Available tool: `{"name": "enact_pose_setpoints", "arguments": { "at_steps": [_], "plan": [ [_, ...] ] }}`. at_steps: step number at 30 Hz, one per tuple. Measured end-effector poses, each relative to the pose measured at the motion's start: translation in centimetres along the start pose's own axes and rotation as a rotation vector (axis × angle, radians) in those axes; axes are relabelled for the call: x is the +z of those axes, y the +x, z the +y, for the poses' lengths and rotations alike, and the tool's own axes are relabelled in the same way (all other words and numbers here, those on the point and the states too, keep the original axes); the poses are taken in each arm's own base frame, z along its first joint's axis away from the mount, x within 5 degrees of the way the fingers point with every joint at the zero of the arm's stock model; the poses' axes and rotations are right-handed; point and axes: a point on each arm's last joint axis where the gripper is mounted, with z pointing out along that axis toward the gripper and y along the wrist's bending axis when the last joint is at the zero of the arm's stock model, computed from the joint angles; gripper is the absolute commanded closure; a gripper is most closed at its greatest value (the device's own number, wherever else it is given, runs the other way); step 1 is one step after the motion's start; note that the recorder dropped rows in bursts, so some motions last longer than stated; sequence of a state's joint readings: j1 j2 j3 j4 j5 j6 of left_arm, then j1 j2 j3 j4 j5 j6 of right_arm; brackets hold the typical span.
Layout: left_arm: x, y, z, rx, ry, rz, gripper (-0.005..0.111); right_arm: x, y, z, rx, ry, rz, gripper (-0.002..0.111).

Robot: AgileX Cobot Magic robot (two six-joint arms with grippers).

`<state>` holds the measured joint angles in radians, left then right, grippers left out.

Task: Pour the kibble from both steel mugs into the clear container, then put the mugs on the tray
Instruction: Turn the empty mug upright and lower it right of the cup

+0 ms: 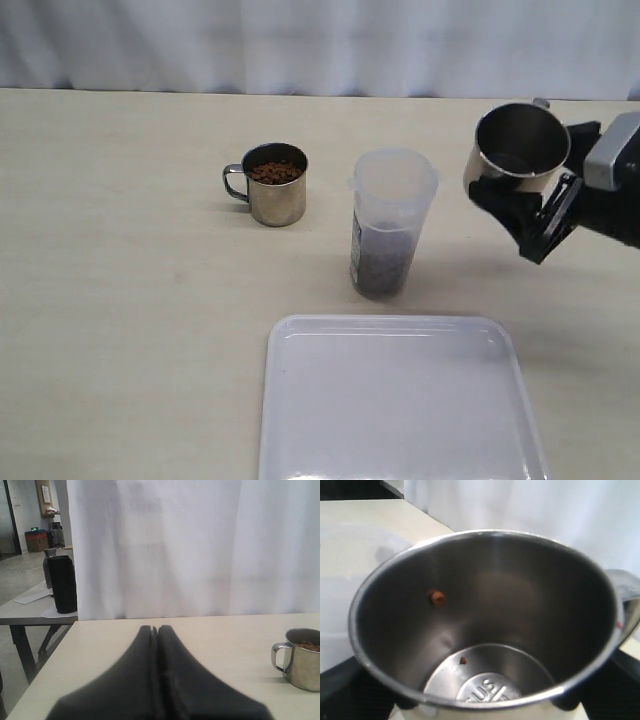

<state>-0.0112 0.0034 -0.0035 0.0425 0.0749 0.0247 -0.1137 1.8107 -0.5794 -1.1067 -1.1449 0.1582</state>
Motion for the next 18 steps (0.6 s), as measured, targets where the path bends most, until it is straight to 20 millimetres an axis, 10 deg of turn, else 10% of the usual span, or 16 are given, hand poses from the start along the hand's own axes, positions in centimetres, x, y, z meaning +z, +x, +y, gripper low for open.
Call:
{"name": "enact_pose_setpoints", "arguments": {
  "at_steps": [12, 18],
  "plan": [
    [0.0, 0.0, 0.0, 0.0, 0.0, 0.0, 0.107, 2.1, 8.8, 0.5, 0.158, 0.055, 0.118, 0.102],
    [0.0, 0.0, 0.0, 0.0, 0.0, 0.0, 0.107, 2.5, 9.3, 0.4, 0.162, 0.036, 0.116, 0.069]
  ]
}}
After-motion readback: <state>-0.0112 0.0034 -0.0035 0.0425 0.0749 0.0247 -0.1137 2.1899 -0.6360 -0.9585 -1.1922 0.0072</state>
